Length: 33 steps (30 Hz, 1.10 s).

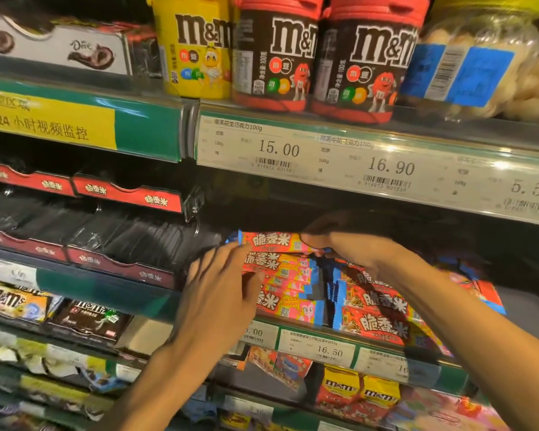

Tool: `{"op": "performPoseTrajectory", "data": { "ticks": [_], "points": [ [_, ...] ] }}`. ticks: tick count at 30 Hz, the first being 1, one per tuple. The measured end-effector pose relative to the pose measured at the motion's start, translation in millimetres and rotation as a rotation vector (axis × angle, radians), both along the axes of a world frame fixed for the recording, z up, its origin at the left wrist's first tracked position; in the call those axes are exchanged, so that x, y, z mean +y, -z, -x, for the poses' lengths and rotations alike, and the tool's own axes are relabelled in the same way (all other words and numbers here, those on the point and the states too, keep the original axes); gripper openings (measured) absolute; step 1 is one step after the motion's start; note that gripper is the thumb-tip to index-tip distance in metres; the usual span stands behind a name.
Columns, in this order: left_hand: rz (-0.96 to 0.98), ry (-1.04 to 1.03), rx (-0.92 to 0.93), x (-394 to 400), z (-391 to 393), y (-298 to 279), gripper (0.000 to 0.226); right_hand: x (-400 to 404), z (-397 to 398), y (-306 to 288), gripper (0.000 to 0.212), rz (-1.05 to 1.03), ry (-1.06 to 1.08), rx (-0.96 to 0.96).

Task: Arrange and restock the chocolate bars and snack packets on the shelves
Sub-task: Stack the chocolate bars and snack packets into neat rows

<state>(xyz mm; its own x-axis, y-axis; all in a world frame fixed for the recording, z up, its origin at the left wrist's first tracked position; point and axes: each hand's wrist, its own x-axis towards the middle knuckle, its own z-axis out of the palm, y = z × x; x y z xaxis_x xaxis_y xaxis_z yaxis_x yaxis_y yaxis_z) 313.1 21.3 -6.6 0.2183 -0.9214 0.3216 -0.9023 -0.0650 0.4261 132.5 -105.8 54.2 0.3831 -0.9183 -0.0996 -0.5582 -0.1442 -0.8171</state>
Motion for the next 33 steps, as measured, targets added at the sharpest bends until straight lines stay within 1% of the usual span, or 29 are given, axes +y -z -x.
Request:
{"op": "performPoseTrajectory", "data": {
  "ticks": [2, 5, 7, 10, 12, 15, 17, 20, 23, 30, 33],
  "points": [
    [-0.005, -0.009, -0.08, 5.3, -3.0, 9.0, 0.056, -3.7, -8.6, 8.6, 0.01, 0.022, 0.012, 0.008],
    [0.046, -0.001, -0.145, 11.3, -6.4, 13.4, 0.056, -4.3, -16.4, 13.8, 0.013, 0.074, -0.011, 0.111],
    [0.056, -0.008, -0.168, 13.4, -9.5, 13.3, 0.053, -5.8, -18.9, 16.1, 0.017, 0.111, -0.069, 0.176],
    [0.059, 0.012, -0.147, 15.6, -13.5, 13.0, 0.046, -4.4, -21.5, 17.0, 0.017, 0.22, -0.137, 0.287],
    [0.059, 0.034, -0.11, 15.4, -15.7, 12.3, 0.045, -2.7, -21.9, 16.9, 0.018, 0.304, -0.159, 0.337],
    [0.078, 0.051, -0.1, 13.5, -17.8, 11.6, 0.041, 3.6, -21.4, 17.6, 0.026, 0.399, -0.213, 0.37],
    [0.086, 0.054, -0.103, 11.7, -19.0, 12.0, 0.038, 10.4, -19.5, 19.9, 0.032, 0.445, -0.287, 0.389],
    [0.069, 0.061, -0.098, 7.6, -20.9, 13.7, 0.043, 20.1, -14.1, 25.6, 0.044, 0.568, -0.384, 0.447],
    [0.066, 0.057, -0.119, 3.7, -21.7, 15.4, 0.044, 24.1, -10.4, 29.2, 0.045, 0.637, -0.395, 0.5],
    [0.07, 0.02, -0.158, 1.2, -16.6, 15.1, 0.045, 34.5, -10.5, 31.1, 0.048, 0.656, -0.378, 0.532],
    [0.122, 0.025, -0.193, -3.4, -12.6, 14.4, 0.041, 37.0, -1.4, 25.5, 0.043, 0.639, -0.33, 0.502]
  ]
}}
